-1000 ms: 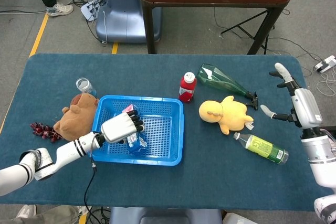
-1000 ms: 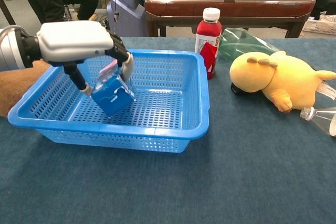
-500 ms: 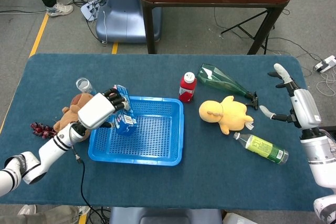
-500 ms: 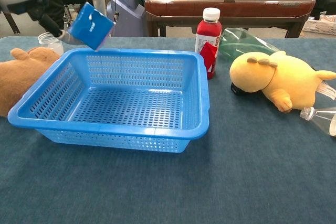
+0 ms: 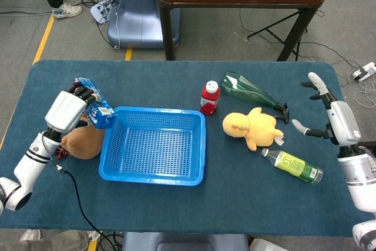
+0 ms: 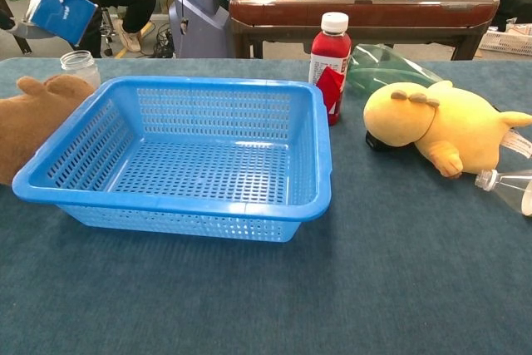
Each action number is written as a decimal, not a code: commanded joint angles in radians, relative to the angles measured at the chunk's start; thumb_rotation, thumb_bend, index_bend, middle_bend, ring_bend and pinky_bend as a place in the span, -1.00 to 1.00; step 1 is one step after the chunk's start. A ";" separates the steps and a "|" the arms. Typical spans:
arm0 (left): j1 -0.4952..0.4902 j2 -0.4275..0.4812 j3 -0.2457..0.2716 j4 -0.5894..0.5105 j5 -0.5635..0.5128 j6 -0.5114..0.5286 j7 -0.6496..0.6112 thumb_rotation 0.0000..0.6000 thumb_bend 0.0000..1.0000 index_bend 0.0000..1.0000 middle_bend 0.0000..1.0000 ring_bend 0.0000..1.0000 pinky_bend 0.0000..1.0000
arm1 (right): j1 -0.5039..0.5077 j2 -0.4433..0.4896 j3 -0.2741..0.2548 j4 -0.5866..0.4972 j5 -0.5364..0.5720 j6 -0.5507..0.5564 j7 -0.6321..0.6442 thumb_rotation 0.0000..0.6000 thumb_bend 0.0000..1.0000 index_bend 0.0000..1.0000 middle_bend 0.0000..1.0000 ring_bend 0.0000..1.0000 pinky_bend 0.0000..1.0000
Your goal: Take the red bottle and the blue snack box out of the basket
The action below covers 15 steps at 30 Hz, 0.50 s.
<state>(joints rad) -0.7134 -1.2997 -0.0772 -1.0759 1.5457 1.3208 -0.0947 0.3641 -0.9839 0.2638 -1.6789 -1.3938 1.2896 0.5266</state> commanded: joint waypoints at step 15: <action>0.037 -0.056 -0.098 0.120 -0.347 -0.294 0.325 1.00 -0.51 0.27 0.20 -0.13 -0.48 | -0.013 0.000 -0.009 0.018 -0.012 0.012 0.032 1.00 -0.61 -0.98 -0.62 -0.74 -0.45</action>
<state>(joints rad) -0.6713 -1.3370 -0.1519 -0.9766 1.2485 1.0750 0.1862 0.3511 -0.9840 0.2554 -1.6615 -1.4057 1.3015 0.5580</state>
